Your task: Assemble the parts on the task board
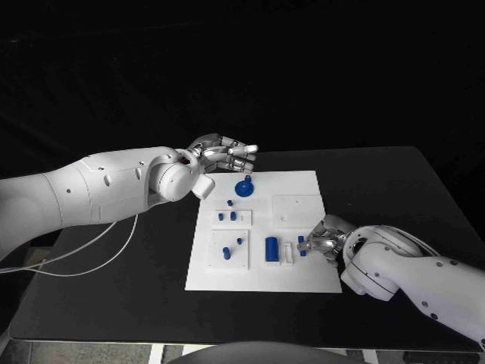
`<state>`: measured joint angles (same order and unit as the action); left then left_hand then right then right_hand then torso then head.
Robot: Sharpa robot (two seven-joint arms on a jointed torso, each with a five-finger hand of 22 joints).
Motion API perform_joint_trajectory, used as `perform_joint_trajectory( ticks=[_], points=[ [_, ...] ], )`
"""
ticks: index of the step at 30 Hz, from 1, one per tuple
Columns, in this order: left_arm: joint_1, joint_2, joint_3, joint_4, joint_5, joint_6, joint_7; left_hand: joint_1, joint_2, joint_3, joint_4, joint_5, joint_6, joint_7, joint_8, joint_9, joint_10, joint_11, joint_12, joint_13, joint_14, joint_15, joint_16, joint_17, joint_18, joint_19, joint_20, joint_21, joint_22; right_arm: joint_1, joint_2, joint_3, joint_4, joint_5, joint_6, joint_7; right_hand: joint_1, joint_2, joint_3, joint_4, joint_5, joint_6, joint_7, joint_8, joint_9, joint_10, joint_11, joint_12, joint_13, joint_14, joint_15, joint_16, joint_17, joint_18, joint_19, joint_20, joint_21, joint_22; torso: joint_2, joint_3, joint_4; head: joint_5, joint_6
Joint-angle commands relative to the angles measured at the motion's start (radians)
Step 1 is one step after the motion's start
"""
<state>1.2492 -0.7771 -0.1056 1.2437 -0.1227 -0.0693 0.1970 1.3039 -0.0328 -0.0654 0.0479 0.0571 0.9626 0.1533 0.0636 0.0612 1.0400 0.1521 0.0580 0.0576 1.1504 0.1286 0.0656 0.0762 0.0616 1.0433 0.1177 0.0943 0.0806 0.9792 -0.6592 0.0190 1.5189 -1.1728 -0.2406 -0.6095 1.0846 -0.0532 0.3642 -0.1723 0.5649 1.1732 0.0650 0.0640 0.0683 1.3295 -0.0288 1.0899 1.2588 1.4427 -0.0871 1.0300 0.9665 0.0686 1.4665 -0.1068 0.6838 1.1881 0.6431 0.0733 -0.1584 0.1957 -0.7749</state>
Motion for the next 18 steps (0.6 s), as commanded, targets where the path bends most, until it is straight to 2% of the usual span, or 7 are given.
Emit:
perform_joint_trajectory(
  ticks=[1, 15, 18],
  points=[
    [0.001, 0.001, 0.001, 0.003, -0.001, 0.015, 0.005, 0.002, -0.01, 0.003, -0.001, 0.004, 0.006, -0.003, 0.0, 0.0, -0.003, 0.003, 0.004, 0.001, -0.004, 0.003, -0.003, 0.0, 0.002, -0.004, 0.001, -0.002, -0.001, -0.001, 0.005, 0.001, 0.0, 0.042, -0.003, 0.015, 0.004, -0.001, -0.008, 0.001, -0.006, 0.007, -0.001, -0.001, 0.001, 0.001, -0.002, -0.002, -0.001, 0.003, -0.005, -0.004, 0.0, 0.014, 0.048, -0.007, 0.002, -0.001, 0.0, -0.0008, -0.0005, -0.001, -0.001],
    [0.001, 0.002, 0.001, 0.003, -0.002, 0.02, 0.001, 0.0, -0.01, 0.003, 0.0, 0.004, 0.006, -0.003, 0.0, 0.0, -0.004, 0.003, 0.004, 0.001, -0.004, 0.003, -0.003, 0.0, 0.002, -0.004, 0.001, -0.002, 0.0, -0.001, 0.037, 0.0, -0.018, 0.055, 0.091, -0.009, 0.009, 0.004, -0.039, 0.015, -0.042, 0.01, -0.004, -0.001, 0.001, -0.002, -0.002, -0.006, -0.004, 0.003, -0.004, -0.007, -0.002, 0.012, 0.048, -0.006, -0.002, -0.002, 0.0, -0.0008, 0.0018, -0.002, -0.004],
    [0.001, 0.002, 0.001, 0.002, -0.002, 0.021, -0.001, 0.0, -0.01, 0.003, 0.0, 0.004, 0.006, -0.003, 0.0, 0.0, -0.004, 0.003, 0.004, 0.001, -0.004, 0.003, -0.003, 0.0, 0.002, -0.004, 0.001, -0.002, 0.0, -0.001, 0.041, 0.0, -0.02, 0.055, 0.106, -0.013, 0.01, 0.006, -0.049, 0.019, -0.051, 0.015, -0.006, -0.001, 0.001, -0.003, -0.003, -0.008, -0.005, 0.002, -0.005, -0.008, -0.003, 0.012, 0.047, -0.006, -0.004, -0.003, 0.0, -0.001, 0.0004, 0.0, -0.005]
  ],
)
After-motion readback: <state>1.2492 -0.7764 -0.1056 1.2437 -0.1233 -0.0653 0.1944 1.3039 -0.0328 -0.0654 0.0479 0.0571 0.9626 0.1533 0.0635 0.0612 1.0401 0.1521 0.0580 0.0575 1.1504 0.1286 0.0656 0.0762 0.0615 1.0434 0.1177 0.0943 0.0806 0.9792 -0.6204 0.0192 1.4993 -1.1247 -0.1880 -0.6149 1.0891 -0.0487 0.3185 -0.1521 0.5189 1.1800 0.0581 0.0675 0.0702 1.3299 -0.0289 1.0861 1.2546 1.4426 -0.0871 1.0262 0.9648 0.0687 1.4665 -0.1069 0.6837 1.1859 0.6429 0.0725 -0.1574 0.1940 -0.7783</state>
